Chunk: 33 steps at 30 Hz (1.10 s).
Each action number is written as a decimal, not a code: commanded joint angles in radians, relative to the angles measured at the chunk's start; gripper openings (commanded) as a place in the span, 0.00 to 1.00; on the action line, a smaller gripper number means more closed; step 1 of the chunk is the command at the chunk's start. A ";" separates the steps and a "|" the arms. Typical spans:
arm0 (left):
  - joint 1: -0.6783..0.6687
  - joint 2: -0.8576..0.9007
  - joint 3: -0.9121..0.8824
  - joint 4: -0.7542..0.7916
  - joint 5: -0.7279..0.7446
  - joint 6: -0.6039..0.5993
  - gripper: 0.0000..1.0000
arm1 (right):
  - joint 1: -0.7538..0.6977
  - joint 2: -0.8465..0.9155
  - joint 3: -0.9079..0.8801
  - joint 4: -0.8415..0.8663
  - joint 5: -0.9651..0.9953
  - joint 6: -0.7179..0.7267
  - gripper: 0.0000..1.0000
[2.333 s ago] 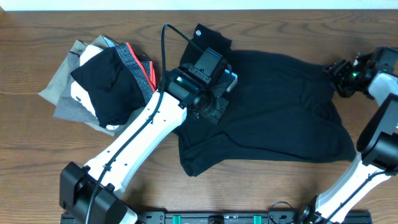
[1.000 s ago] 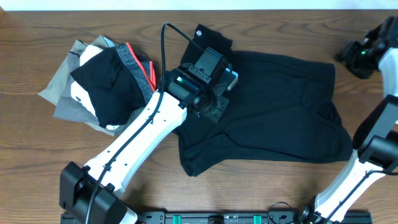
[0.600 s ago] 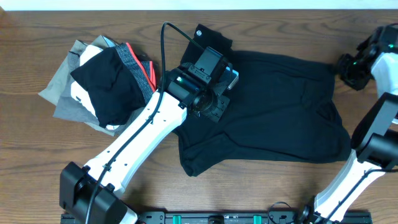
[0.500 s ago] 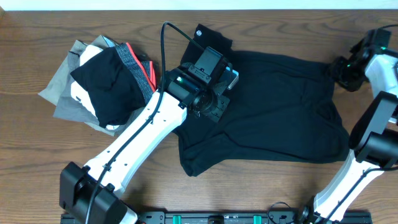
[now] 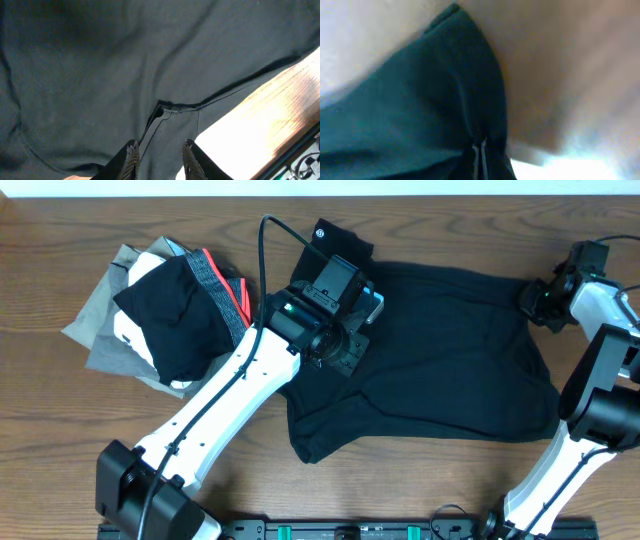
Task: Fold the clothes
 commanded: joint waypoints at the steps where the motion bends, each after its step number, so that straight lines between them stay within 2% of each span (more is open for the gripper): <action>1: 0.000 -0.005 0.013 -0.002 -0.019 0.010 0.31 | 0.005 0.001 0.003 0.118 -0.144 0.003 0.01; 4: 0.000 -0.005 0.013 -0.002 -0.029 0.010 0.32 | -0.002 0.001 0.025 0.293 -0.255 0.021 0.01; 9: 0.000 -0.005 0.013 -0.002 -0.037 0.010 0.32 | -0.012 0.001 0.058 0.462 -0.255 0.063 0.03; 10: 0.000 -0.005 0.013 -0.002 -0.038 0.010 0.32 | -0.012 0.001 0.061 0.473 -0.252 0.063 0.10; 12: 0.000 -0.005 0.013 -0.002 -0.038 0.010 0.32 | -0.012 0.001 0.061 0.456 -0.252 0.063 0.49; 13: 0.000 -0.005 0.013 -0.002 -0.038 0.010 0.32 | -0.014 0.001 0.061 0.429 -0.252 0.063 0.59; 14: 0.000 -0.005 0.013 -0.002 -0.038 0.009 0.32 | -0.017 0.001 0.061 0.401 -0.252 0.062 0.64; 18: 0.000 -0.005 0.013 -0.005 -0.038 0.009 0.32 | -0.051 -0.001 0.061 0.225 -0.249 0.049 0.66; 27: 0.005 -0.026 0.023 -0.037 -0.046 0.009 0.36 | -0.146 -0.098 0.061 -0.196 -0.248 -0.212 0.66; 30: 0.020 -0.076 0.050 -0.062 -0.069 0.005 0.36 | -0.166 -0.167 0.061 -0.309 -0.248 -0.268 0.70; 31: 0.027 -0.099 0.061 -0.070 -0.068 0.005 0.39 | -0.171 -0.190 0.061 -0.334 -0.248 -0.272 0.71; 33: 0.039 -0.156 0.079 -0.083 -0.053 0.003 0.56 | -0.176 -0.241 0.061 -0.382 -0.252 -0.271 0.72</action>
